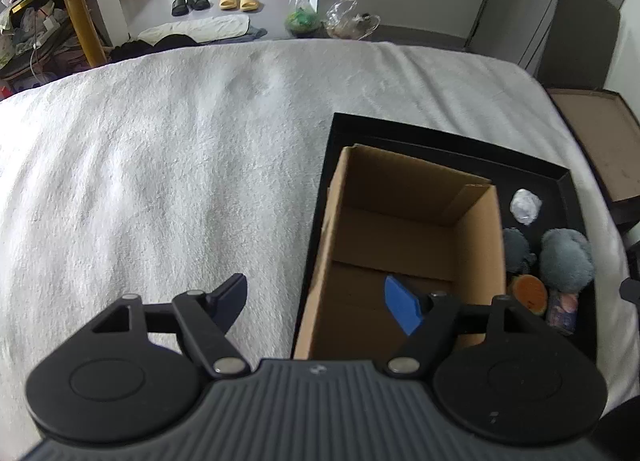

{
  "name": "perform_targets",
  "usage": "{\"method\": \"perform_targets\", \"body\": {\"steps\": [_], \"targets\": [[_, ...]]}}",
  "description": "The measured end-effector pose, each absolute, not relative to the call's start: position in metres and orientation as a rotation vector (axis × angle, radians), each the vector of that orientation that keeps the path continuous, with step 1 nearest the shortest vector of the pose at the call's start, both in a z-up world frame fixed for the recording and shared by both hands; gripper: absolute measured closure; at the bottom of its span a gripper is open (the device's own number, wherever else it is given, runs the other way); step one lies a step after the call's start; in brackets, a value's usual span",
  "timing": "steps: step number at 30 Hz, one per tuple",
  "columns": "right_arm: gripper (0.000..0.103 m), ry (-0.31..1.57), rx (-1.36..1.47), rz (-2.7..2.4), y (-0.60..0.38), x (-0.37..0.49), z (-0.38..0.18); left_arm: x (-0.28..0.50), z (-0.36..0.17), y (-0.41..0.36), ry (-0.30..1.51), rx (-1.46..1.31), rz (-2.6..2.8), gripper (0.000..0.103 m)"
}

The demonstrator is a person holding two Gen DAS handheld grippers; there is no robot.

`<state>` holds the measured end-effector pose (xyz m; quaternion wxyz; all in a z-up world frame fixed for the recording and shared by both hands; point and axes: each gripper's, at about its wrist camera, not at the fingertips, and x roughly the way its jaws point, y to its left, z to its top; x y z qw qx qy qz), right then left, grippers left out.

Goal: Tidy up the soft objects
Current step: 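Reach the right gripper down and grasp the grey fluffy plush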

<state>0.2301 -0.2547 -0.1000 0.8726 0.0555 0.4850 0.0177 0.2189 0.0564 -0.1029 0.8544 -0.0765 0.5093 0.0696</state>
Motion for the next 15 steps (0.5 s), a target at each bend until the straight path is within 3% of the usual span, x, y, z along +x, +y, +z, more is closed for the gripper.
{"method": "perform_targets", "body": {"steps": [7,15], "targets": [[0.000,1.053,0.113,0.011,-0.251,0.263,-0.121,0.242,-0.124,0.065,1.132,-0.158,0.172,0.030],[0.000,1.083,0.125,-0.019,-0.245,0.298,-0.150,0.263,-0.145,0.070,1.196,-0.158,0.176,0.046]]}}
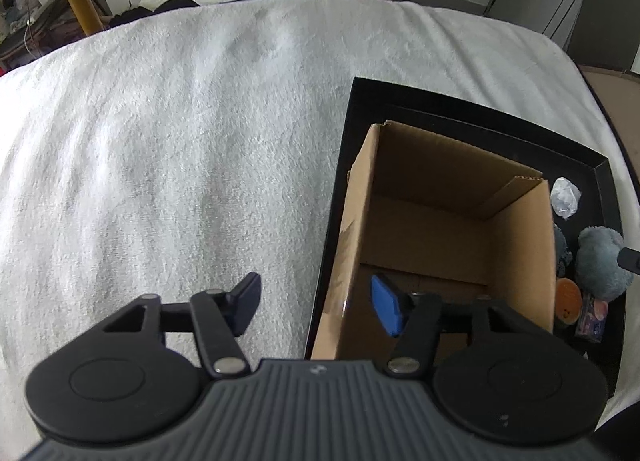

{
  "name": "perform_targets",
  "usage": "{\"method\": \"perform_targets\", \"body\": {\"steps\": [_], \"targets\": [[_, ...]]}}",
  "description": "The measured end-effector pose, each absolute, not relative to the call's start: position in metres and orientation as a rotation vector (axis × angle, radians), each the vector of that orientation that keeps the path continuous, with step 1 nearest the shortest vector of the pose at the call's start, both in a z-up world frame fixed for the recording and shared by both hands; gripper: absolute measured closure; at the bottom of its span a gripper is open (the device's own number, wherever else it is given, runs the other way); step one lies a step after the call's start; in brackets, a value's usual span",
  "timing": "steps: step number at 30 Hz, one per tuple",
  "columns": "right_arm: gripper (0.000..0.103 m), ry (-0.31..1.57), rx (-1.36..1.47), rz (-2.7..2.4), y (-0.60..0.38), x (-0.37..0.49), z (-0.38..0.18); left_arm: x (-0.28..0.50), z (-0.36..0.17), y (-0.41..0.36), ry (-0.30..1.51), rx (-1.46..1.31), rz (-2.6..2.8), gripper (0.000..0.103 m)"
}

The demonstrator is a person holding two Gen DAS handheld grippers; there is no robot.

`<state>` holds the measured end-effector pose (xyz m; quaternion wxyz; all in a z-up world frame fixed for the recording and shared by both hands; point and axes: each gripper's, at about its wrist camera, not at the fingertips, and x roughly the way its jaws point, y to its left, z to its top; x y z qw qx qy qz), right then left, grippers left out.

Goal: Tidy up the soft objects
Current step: 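Reach the right gripper down and grasp the grey fluffy plush, then carry the grey plush with the right gripper and drop it into the box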

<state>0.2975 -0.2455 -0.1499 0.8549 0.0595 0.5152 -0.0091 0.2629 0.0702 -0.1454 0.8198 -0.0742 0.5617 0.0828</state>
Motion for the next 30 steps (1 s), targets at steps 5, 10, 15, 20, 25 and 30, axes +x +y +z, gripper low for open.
{"method": "perform_targets", "body": {"steps": [5,10,15,20,25,30], "targets": [[0.000,1.111,0.118,-0.036,-0.243,0.311,-0.171,0.274,-0.156,0.071,1.227,-0.168,0.180,0.061],[0.000,1.114,0.080,-0.046,-0.238,0.318,-0.184,0.281,-0.164,0.066,1.260,-0.180,0.162,0.084],[0.000,1.114,0.005,-0.082,-0.236,0.327,-0.193,0.287,-0.170,0.061,1.290,-0.201,0.145,0.090],[0.018,1.112,-0.012,-0.107,-0.239,0.334,-0.200,0.287,-0.171,0.059,1.291,-0.195,0.160,0.091],[0.042,1.122,-0.035,-0.104,-0.243,0.333,-0.204,0.288,-0.171,0.059,1.289,-0.203,0.162,0.091],[0.043,1.108,0.001,-0.071,-0.244,0.323,-0.193,0.286,-0.168,0.058,1.279,-0.207,0.166,0.091]]}}
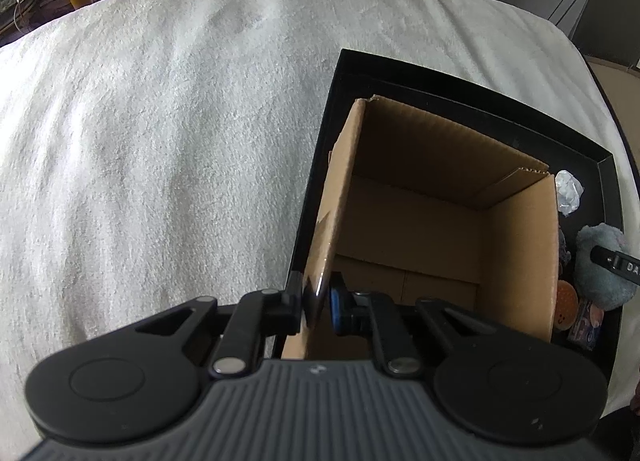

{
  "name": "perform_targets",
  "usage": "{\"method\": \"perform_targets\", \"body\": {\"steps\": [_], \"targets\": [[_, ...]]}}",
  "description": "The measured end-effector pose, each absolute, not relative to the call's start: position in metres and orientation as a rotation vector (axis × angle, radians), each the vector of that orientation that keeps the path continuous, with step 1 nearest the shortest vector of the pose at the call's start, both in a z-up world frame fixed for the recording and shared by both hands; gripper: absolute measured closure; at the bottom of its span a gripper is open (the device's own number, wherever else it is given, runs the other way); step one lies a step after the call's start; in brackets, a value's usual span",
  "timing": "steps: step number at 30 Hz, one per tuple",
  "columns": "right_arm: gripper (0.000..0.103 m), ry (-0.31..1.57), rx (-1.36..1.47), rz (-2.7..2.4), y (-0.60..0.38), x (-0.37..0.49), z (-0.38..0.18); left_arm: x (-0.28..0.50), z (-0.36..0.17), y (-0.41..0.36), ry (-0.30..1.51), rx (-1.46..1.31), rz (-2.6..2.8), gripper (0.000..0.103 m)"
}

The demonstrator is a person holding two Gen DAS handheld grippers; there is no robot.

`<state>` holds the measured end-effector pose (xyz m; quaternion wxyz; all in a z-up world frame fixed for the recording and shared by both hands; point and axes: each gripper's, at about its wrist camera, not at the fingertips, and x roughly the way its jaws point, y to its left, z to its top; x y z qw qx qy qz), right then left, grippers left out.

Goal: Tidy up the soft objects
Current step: 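Carry the grey plush with the right gripper and drop it into the box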

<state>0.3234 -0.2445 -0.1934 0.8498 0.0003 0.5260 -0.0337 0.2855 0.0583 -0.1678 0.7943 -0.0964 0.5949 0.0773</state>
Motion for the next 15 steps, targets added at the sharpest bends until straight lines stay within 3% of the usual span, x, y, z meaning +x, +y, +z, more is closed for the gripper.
{"method": "perform_targets", "body": {"steps": [15], "targets": [[0.043,1.017,0.039,0.045,-0.230,0.295,-0.140,0.278,-0.158,0.053,1.248,-0.218,0.163,0.092]]}}
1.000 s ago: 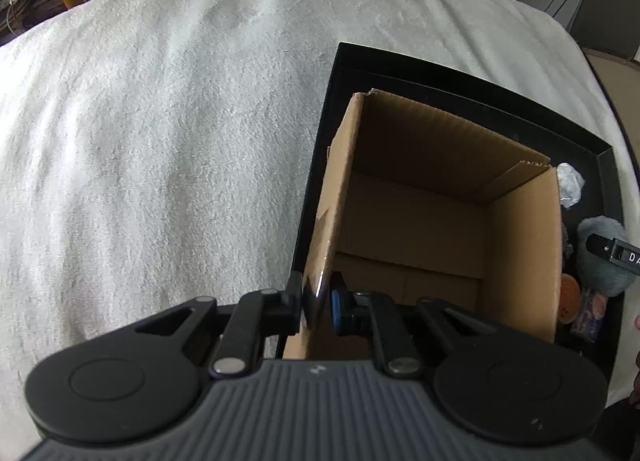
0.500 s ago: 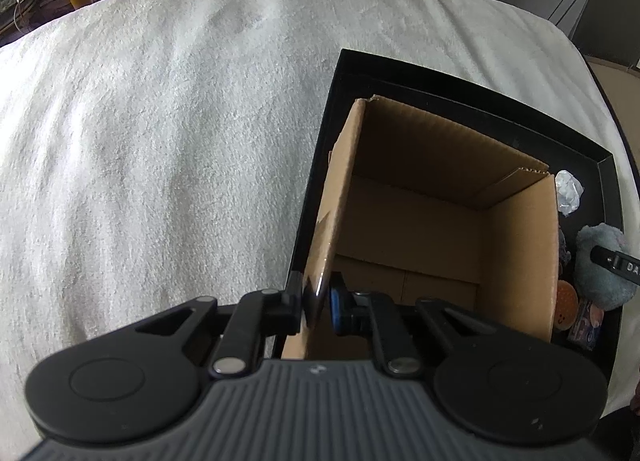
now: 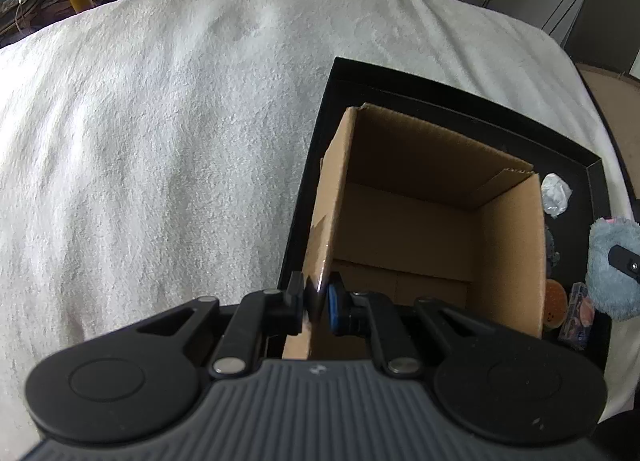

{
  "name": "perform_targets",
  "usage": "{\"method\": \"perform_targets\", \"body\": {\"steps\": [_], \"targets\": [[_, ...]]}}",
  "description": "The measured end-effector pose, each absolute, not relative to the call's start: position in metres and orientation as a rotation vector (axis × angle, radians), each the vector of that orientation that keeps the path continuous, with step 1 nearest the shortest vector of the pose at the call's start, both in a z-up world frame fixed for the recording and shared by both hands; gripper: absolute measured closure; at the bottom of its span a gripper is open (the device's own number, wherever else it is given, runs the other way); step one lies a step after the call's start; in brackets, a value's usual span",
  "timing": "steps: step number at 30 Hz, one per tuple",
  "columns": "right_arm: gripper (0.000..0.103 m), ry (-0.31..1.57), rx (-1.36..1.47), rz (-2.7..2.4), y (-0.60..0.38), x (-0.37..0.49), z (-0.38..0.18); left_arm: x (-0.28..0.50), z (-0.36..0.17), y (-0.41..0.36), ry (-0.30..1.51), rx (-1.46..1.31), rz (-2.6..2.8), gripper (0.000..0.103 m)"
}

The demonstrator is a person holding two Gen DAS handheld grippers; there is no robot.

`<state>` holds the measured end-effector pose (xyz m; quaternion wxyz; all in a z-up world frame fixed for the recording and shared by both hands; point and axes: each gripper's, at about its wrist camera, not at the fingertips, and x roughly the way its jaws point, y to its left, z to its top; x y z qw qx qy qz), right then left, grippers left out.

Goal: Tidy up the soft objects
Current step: 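Carry the grey plush with the right gripper and drop it into the box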

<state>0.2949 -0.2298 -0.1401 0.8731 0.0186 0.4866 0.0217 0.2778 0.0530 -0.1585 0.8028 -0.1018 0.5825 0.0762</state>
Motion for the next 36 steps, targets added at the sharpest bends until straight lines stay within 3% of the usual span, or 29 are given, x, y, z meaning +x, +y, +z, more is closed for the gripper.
{"method": "perform_targets", "body": {"steps": [15,36], "targets": [[0.043,0.931,0.016,0.225,-0.180,0.274,-0.092,0.270,-0.149,0.057,1.221,-0.276,0.139,0.092],[0.042,0.948,-0.038,0.386,-0.103,0.267,-0.088,0.269,-0.155,0.066,1.207,-0.354,0.076,0.093]]}}
